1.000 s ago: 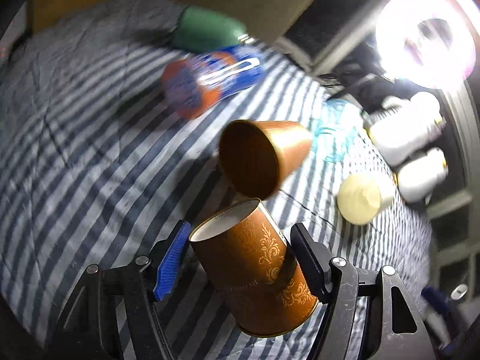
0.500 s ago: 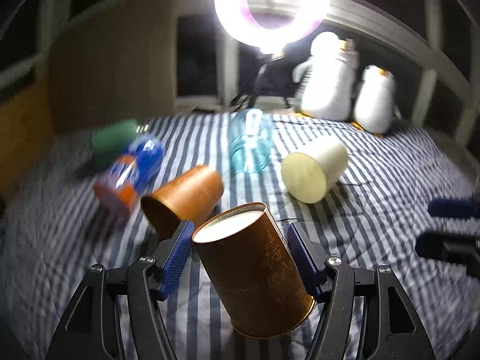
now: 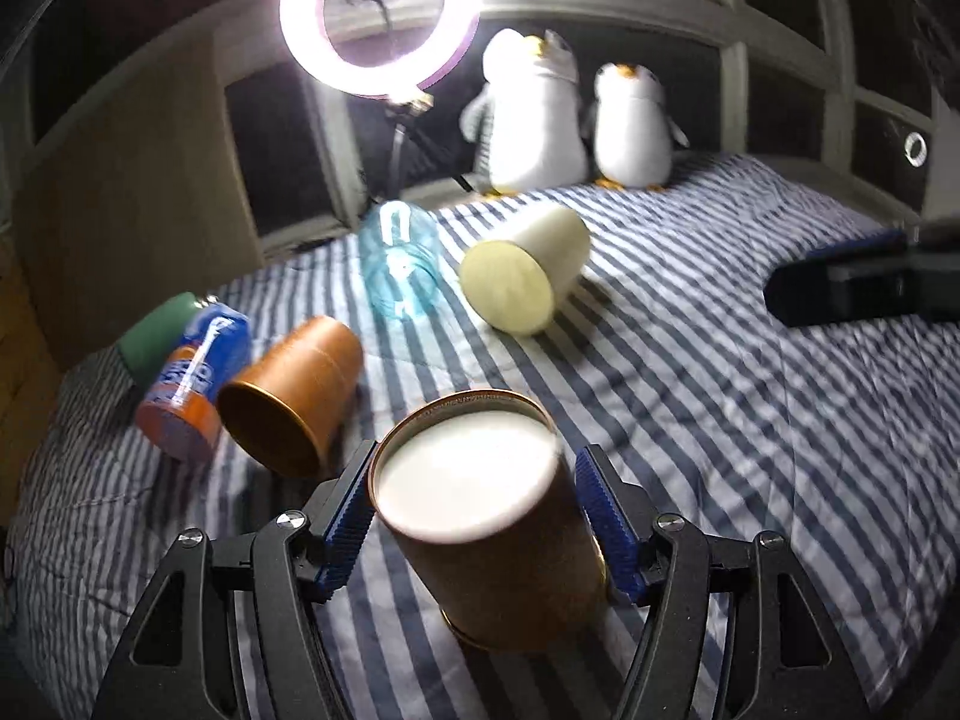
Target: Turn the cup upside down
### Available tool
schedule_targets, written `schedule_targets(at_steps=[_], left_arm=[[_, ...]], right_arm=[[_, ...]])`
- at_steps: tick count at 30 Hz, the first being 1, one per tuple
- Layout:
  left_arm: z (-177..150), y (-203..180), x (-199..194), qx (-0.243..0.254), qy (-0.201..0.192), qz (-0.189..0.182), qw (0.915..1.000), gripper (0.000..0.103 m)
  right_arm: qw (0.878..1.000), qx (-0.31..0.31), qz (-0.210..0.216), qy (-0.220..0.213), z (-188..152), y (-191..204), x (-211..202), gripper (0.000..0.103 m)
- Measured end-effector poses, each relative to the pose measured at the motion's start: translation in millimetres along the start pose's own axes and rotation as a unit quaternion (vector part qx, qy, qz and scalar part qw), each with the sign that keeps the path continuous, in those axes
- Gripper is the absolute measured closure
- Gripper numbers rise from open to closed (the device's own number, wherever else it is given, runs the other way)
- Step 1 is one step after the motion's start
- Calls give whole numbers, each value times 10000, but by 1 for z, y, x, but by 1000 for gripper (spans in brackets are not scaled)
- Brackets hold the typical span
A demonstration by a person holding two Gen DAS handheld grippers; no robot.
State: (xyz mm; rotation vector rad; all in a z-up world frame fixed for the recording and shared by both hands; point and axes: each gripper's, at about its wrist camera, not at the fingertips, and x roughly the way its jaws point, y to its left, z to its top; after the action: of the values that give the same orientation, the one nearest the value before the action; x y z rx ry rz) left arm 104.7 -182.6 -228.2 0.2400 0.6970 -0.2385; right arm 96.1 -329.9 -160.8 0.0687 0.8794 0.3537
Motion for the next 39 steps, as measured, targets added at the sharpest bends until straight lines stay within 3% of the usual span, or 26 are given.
schedule_targets(at_steps=[3, 5, 16, 25, 28, 33, 39], left_arm=[[-4, -1, -1, -57, 14, -110, 9999, 25], [-4, -2, -5, -82, -88, -162, 9998, 14], [-2, 7, -26, -112, -315, -370, 9988, 12], [-12, 51, -72, -576, -396, -367, 9969, 11], [-13, 73, -93, -826, -480, -170, 9953, 11], [-7, 109, -143, -1346, -965, 142, 9861, 6], [1, 127, -205, -1379, -1592, 530, 9761, 1]], right_arm=[[10000, 59, -51, 3, -5, 2, -2, 36], [9999, 77, -87, 9, -7, 2, -3, 36], [9999, 100, -89, -63, -9, 9, -9, 36], [9992, -55, -230, -312, -8, 29, -14, 36], [9975, -123, -446, -525, -11, 44, -22, 36], [9918, -135, -766, -1015, -19, 74, -46, 33], [9746, 24, -1064, -1969, -28, 104, -92, 9]])
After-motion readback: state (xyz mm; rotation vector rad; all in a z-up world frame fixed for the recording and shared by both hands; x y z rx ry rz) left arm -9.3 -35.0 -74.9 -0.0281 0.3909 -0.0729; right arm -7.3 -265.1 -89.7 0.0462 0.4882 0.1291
